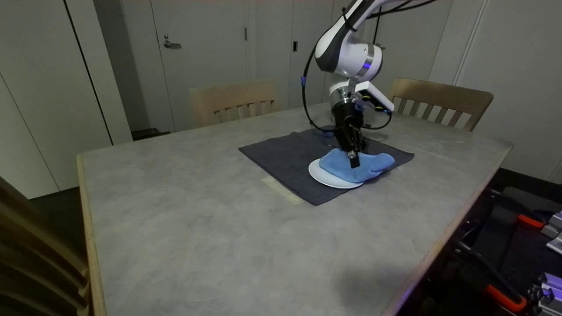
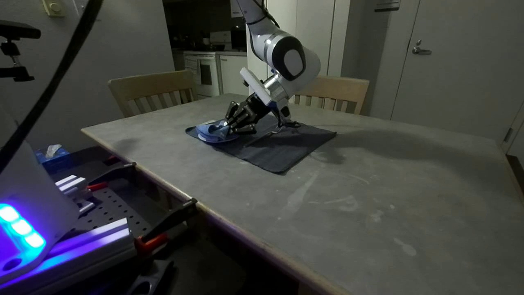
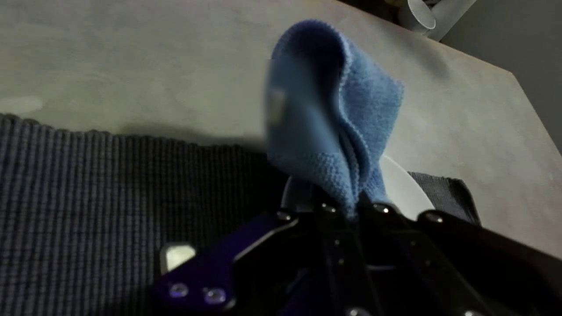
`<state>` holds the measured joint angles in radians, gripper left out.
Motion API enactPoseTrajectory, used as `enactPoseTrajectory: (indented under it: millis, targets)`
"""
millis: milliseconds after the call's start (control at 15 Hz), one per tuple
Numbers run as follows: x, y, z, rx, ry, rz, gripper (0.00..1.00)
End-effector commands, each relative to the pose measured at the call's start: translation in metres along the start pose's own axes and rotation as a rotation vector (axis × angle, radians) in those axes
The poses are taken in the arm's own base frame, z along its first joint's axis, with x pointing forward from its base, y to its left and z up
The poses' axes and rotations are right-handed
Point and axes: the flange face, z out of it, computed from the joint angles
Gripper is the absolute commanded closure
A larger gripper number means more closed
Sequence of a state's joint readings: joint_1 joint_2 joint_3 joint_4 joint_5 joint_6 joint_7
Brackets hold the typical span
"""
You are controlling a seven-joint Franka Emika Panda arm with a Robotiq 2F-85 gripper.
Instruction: Take the cloth and wipe the plate
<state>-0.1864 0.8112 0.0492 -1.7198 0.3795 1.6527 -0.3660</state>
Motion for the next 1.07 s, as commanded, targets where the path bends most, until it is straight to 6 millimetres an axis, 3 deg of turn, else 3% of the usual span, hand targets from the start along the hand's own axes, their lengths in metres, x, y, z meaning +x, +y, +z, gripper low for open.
enactPoseTrajectory:
  millis: [0, 533, 733, 1000]
  targets:
    - [0.001, -0.008, -0.011, -0.003, 0.091, -0.03, 0.98]
    - [0.014, -0.047, -0.006, -0.037, 0.053, -0.1, 0.98]
    - [0.011, -0.061, -0.033, -0.054, 0.141, -0.104, 0.98]
    - [0.018, -0.113, -0.084, -0.147, 0.271, -0.19, 0.98]
